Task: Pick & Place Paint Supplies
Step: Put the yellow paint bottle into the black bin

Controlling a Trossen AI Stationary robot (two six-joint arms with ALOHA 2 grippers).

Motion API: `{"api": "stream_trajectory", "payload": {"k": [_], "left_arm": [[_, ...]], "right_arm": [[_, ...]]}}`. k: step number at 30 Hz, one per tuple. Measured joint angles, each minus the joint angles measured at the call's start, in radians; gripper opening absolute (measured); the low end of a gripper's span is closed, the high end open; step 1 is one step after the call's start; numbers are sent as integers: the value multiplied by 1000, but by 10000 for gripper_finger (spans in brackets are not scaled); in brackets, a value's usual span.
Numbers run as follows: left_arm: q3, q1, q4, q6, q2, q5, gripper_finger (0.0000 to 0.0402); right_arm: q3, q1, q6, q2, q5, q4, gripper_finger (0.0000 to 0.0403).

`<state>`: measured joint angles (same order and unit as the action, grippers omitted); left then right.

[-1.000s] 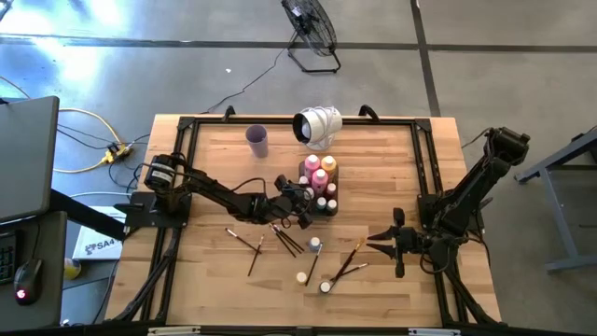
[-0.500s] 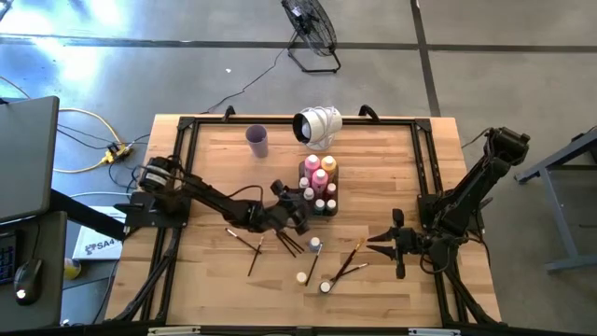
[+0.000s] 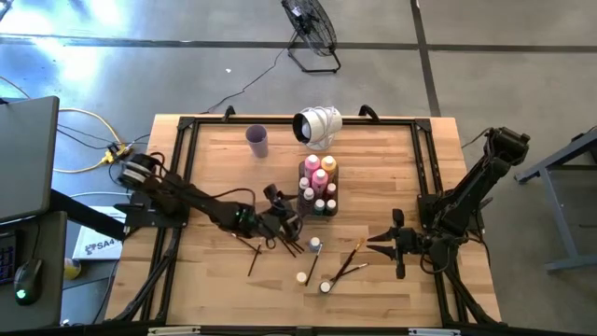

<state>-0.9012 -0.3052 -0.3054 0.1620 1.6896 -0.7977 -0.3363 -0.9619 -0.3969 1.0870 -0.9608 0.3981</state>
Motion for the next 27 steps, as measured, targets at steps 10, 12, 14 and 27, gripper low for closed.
{"api": "stream_trajectory", "payload": {"k": [10,12,14,27], "left_arm": [[74,-19,0,79,-40,-60,280],[133,-24,-23,108,-73,-71,280],[197,-25,-88,125,-119,-79,280],[543,-36,-765,-126,-266,469,280]], "right_arm": [[0,0,0,0,-1,0,64],[0,0,0,0,0,0,64],[0,0,0,0,-1,0,64],[0,0,2,0,-43,0,64]]}}
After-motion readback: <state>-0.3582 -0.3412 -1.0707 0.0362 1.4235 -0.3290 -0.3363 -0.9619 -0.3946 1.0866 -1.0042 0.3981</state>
